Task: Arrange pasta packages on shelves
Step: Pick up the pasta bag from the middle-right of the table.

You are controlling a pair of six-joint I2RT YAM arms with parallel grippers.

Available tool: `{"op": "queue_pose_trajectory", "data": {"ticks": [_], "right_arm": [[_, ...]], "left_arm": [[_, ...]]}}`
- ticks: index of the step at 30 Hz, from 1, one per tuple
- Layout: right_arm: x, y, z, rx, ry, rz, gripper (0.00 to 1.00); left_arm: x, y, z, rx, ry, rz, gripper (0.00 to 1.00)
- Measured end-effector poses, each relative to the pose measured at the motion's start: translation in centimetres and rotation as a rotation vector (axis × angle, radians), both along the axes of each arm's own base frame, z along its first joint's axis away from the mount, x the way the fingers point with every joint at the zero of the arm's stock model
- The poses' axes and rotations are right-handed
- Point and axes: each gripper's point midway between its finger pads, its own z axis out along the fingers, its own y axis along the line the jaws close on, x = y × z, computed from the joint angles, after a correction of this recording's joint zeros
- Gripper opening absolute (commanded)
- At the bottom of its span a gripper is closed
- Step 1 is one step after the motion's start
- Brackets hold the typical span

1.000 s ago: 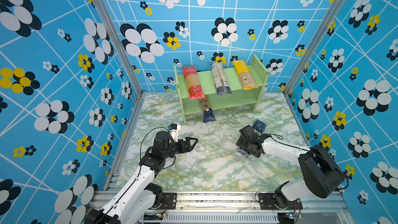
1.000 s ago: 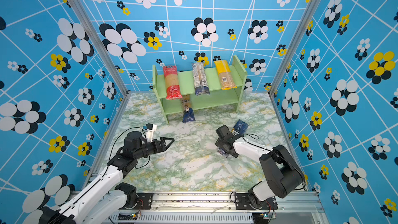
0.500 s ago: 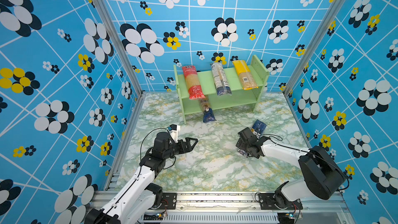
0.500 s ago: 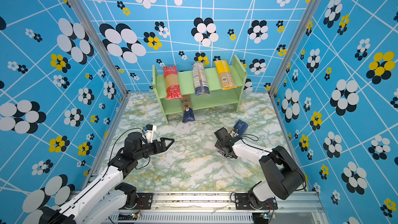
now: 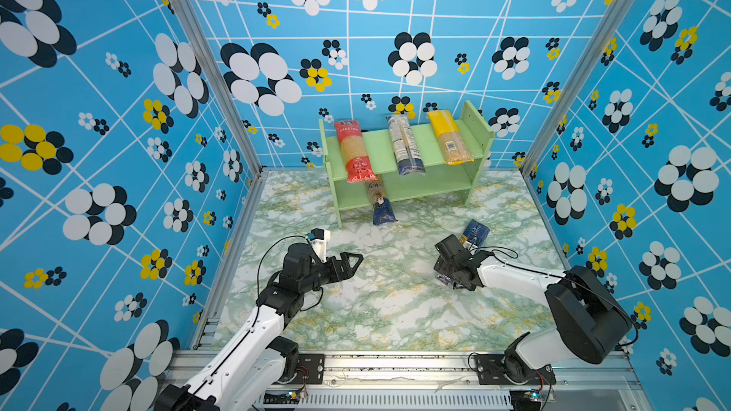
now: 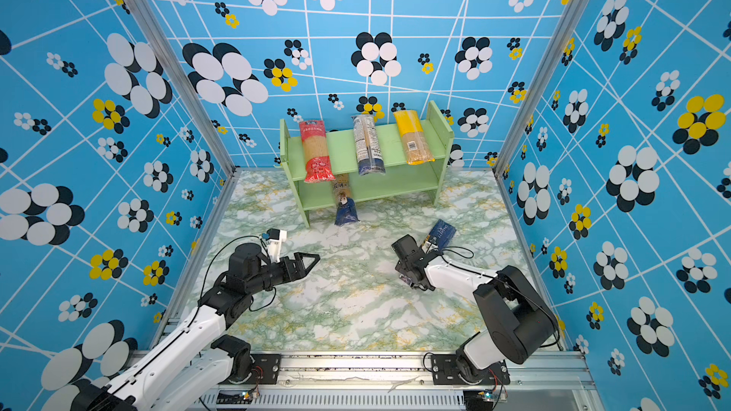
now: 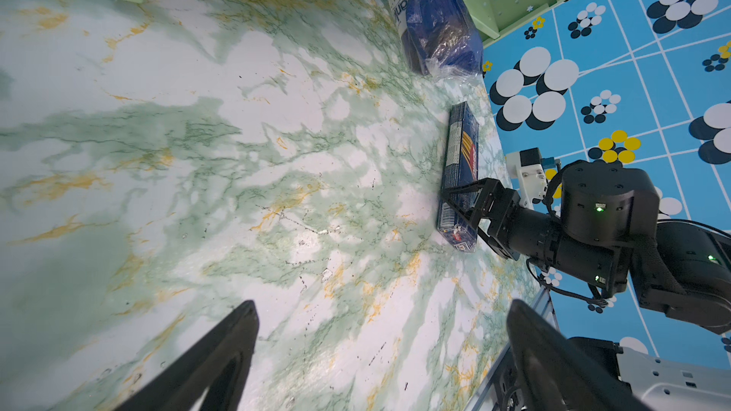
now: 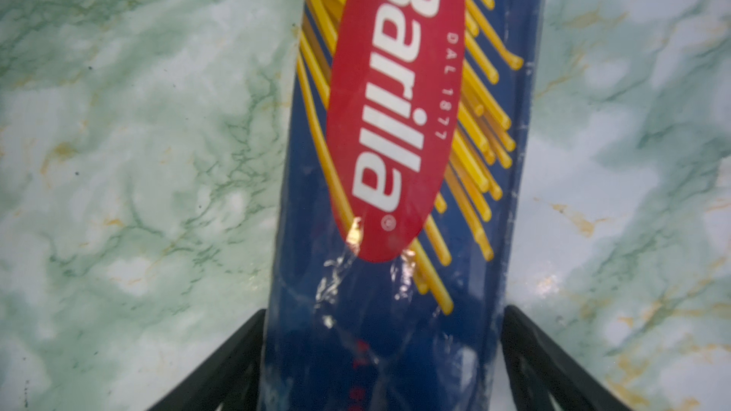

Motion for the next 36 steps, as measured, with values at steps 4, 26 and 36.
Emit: {"op": "queue_pose_trajectory", "data": {"ticks": [4, 26, 36], "right_arm": [[-0.04, -0.13, -0.06, -0.009, 0.001, -0.002, 0.82], [0.08, 0.09, -0.09, -0.002, -0.033, 0.027, 0.42], [0.11, 0.17, 0.01, -0.014, -0.044, 0.071, 0.17]], "left_arm": [[0.04, -0.02, -0.24, 0.003, 0.008, 0.0, 0.99], [0.11, -0.05, -0.22, -0.005, -0.015, 0.0, 0.99], [-0.05, 0.0, -0.06, -0.008, -0.025, 0.0, 0.99]]}}
